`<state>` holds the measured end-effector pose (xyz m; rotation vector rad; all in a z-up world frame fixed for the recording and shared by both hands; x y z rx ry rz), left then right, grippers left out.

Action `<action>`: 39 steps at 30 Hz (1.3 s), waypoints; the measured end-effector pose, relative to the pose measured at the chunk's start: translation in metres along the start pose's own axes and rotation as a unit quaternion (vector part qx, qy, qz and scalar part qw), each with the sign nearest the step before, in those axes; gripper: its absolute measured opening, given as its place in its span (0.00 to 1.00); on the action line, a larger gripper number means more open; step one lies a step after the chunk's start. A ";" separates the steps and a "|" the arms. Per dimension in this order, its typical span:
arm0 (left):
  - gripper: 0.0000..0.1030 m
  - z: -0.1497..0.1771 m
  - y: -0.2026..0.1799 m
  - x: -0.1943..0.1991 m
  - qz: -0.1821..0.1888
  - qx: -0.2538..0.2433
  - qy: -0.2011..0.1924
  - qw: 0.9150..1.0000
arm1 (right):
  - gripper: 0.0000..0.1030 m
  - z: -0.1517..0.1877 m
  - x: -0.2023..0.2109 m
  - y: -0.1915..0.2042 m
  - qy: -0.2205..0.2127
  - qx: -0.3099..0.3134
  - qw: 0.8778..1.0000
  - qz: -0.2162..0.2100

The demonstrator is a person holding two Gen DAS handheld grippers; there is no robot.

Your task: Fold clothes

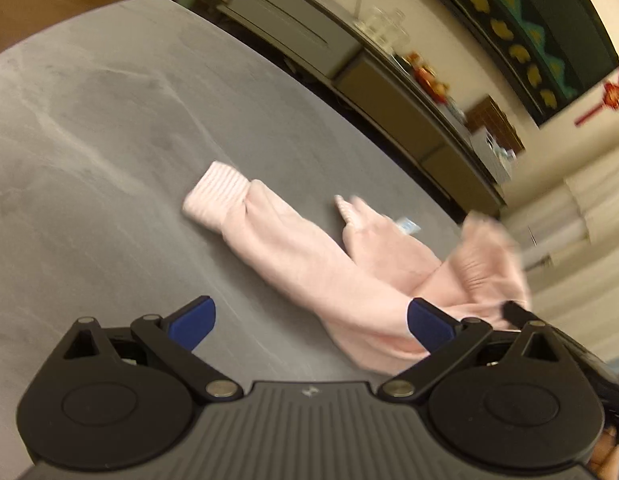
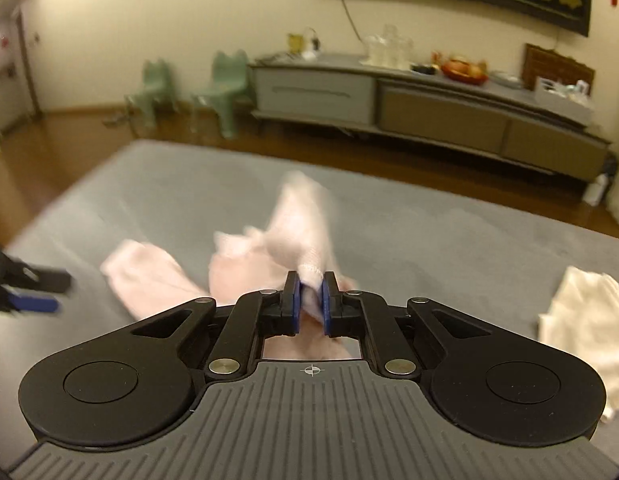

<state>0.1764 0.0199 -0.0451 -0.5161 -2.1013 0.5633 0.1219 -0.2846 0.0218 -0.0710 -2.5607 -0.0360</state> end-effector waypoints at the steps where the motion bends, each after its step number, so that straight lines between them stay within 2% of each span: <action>1: 1.00 0.002 -0.002 0.001 0.005 -0.004 0.001 1.000 | 0.06 -0.002 0.005 -0.002 -0.008 -0.002 1.000 0.002; 3: 1.00 0.001 -0.004 0.005 0.016 -0.004 -0.006 1.000 | 0.06 -0.008 0.016 -0.004 -0.026 -0.005 1.000 0.005; 6: 1.00 -0.011 0.000 0.019 0.030 0.014 -0.037 0.999 | 0.05 -0.042 0.053 0.018 -0.104 0.033 0.994 -0.003; 7: 1.00 -0.018 0.003 0.027 0.033 0.026 -0.056 0.998 | 0.02 -0.054 0.069 0.034 -0.136 0.051 0.989 -0.017; 10: 1.00 -0.040 0.016 0.047 0.041 0.062 -0.099 0.992 | 0.02 -0.076 0.105 0.086 -0.207 0.099 0.969 -0.096; 11: 1.00 -0.045 0.021 0.053 0.042 0.072 -0.109 0.991 | 0.03 -0.075 0.107 0.100 -0.209 0.116 0.964 -0.117; 12: 1.00 -0.047 0.026 0.056 0.038 0.079 -0.112 0.990 | 0.07 -0.071 0.098 0.110 -0.198 0.137 0.963 -0.118; 14: 1.00 -0.049 0.036 0.058 0.029 0.088 -0.113 0.989 | 0.39 -0.053 0.066 0.108 -0.161 0.163 0.972 -0.061; 15: 1.00 -0.048 0.038 0.058 0.028 0.087 -0.108 0.990 | 0.58 -0.044 0.051 0.104 -0.142 0.169 0.975 -0.034; 17: 1.00 -0.045 0.039 0.056 0.031 0.079 -0.098 0.992 | 0.61 -0.020 0.026 0.071 -0.099 0.110 0.989 0.008; 18: 1.00 -0.043 0.039 0.056 0.032 0.075 -0.092 0.992 | 0.63 -0.006 0.017 0.053 -0.078 0.069 0.994 0.015; 21: 1.00 -0.038 0.033 0.052 0.031 0.056 -0.084 0.994 | 0.74 0.037 0.001 0.020 -0.028 -0.001 1.000 -0.001; 23: 1.00 -0.035 0.029 0.049 0.031 0.049 -0.082 0.995 | 0.77 0.056 -0.008 0.013 -0.010 -0.004 1.000 -0.007; 26: 1.00 -0.030 0.023 0.044 0.030 0.038 -0.078 0.996 | 0.77 0.066 -0.015 0.021 -0.012 0.029 0.999 0.000; 28: 1.00 -0.026 0.019 0.041 0.030 0.031 -0.075 0.996 | 0.76 0.058 -0.004 0.040 -0.037 0.042 0.998 -0.027; 30: 1.00 -0.023 0.015 0.038 0.030 0.024 -0.073 0.997 | 0.75 0.061 -0.006 0.061 -0.012 0.038 0.996 -0.074; 31: 1.00 -0.021 0.013 0.036 0.029 0.021 -0.071 0.997 | 0.72 0.066 -0.017 0.063 0.008 0.036 0.997 -0.067; 32: 1.00 -0.020 0.011 0.035 0.029 0.017 -0.070 0.997 | 0.69 0.070 -0.027 0.065 0.028 0.034 0.997 -0.059; 33: 1.00 -0.018 0.009 0.033 0.029 0.013 -0.069 0.997 | 0.53 0.074 -0.037 0.067 0.047 0.032 0.997 -0.052; 34: 1.00 -0.016 0.007 0.032 0.029 0.010 -0.068 0.997 | 0.30 0.078 -0.048 0.069 0.067 0.030 0.996 -0.044; 35: 1.00 -0.015 0.005 0.030 0.028 0.006 -0.066 0.997 | 0.28 0.080 -0.056 0.071 0.083 0.025 0.995 -0.040; 36: 1.00 -0.013 0.003 0.029 0.028 0.003 -0.065 0.997 | 0.22 0.073 -0.054 0.070 0.081 0.000 0.995 -0.058; 39: 1.00 -0.011 0.000 0.030 0.024 -0.005 -0.072 0.997 | 0.21 0.068 -0.050 0.059 0.076 -0.098 0.988 -0.087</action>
Point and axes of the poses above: each gripper's, at about its wrist camera, not at the fingertips, and x roughly against the way its jaws point, y to its left, z to its underside, the point moved 5 cm from there along -x, roughly the way its jaws point, and after that the axes turned 6 degrees about -y, right-handed, at the moved point
